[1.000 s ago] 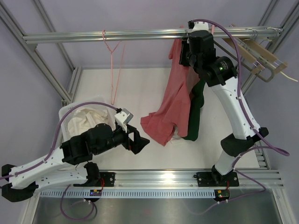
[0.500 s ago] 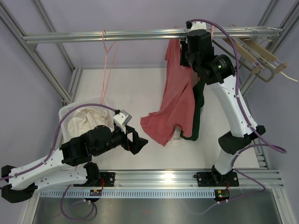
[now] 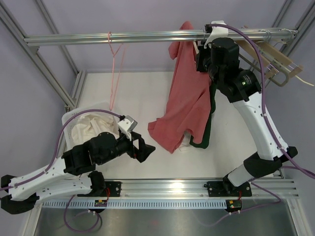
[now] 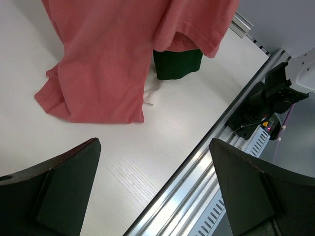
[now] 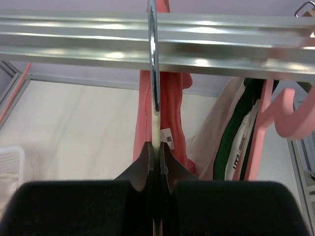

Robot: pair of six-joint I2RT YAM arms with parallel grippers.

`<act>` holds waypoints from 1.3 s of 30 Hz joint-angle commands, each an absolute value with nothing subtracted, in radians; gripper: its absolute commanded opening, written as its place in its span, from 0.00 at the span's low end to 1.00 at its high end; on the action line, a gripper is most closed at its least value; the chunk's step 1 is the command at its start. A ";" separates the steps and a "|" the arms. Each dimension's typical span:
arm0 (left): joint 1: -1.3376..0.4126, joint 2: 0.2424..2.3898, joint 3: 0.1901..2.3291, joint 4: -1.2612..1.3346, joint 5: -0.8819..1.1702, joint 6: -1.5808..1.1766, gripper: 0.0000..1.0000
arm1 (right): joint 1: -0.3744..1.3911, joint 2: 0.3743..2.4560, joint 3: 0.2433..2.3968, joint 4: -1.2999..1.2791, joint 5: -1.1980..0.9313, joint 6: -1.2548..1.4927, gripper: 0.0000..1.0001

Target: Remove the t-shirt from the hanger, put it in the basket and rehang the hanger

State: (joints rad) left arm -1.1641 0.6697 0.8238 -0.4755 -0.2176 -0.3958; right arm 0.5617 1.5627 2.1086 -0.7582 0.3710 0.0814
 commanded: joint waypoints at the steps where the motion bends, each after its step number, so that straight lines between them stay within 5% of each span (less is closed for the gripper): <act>1: -1.169 0.657 0.830 -0.414 -0.247 -0.385 0.99 | 0.555 1.474 2.079 -0.548 0.362 0.049 0.00; 20: -1.247 0.853 0.976 -0.342 -0.227 -0.327 0.99 | 0.641 1.166 1.459 -0.374 0.343 0.331 0.00; 26: -1.310 0.926 1.020 -0.221 -0.230 -0.331 0.99 | 0.854 1.157 1.402 -0.237 0.503 0.403 0.00; 39: -1.341 1.052 1.117 -0.184 -0.307 -0.350 0.99 | 0.995 1.189 1.485 -0.160 0.518 0.397 0.00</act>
State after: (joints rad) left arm -1.3319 1.0256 1.0542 -0.2726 -0.2600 -0.3405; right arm 0.9627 1.1904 1.4235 -0.2928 0.4706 0.3820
